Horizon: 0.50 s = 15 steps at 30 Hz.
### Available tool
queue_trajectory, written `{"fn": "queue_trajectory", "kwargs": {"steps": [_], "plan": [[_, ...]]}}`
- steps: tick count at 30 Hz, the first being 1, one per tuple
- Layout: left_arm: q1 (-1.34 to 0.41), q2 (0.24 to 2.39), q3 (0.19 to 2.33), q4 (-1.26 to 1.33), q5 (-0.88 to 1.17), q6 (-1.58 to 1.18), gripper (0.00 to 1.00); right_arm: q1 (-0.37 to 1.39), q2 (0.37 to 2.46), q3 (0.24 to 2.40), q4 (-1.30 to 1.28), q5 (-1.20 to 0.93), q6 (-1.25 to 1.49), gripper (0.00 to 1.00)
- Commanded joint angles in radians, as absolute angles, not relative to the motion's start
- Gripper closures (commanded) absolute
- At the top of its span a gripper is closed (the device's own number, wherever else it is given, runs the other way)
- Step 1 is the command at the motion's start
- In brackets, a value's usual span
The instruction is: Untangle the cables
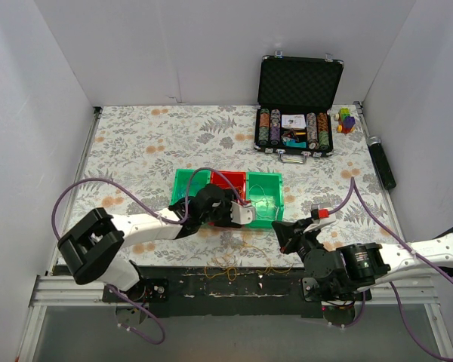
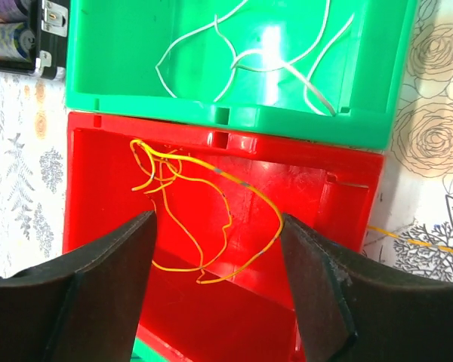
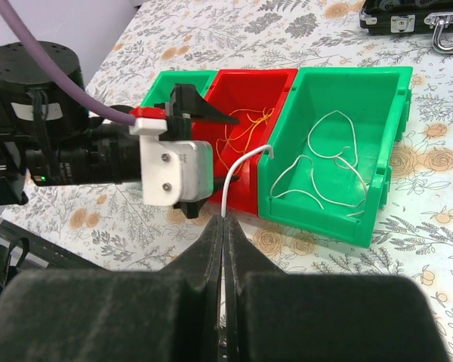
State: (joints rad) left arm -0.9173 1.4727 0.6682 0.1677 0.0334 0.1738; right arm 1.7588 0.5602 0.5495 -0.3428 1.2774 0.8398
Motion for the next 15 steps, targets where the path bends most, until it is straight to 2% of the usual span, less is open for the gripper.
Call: {"fn": "queue_trajectory", "kwargs": {"steps": [1,3,8,11,15], "plan": [[-0.911,1.353,0.712,0.074,0.078,0.134,0.32,2.109,0.548,0.554,-0.333,1.324,0.854,0.99],[-0.911,1.292,0.707,0.066,0.103,0.115,0.18,2.109,0.543,0.557,-0.333,1.327,0.848,0.99],[-0.908,1.088,0.707,0.054,0.233,0.072,0.11,2.109,0.541,0.572,-0.299,1.338,0.787,0.99],[-0.908,0.996,0.719,0.023,0.410,0.041,0.02,2.111,0.546,0.581,-0.203,1.345,0.674,0.99],[-0.926,0.969,0.721,-0.034,0.622,-0.032,0.02,2.109,0.554,0.572,0.134,1.313,0.363,0.99]]}}
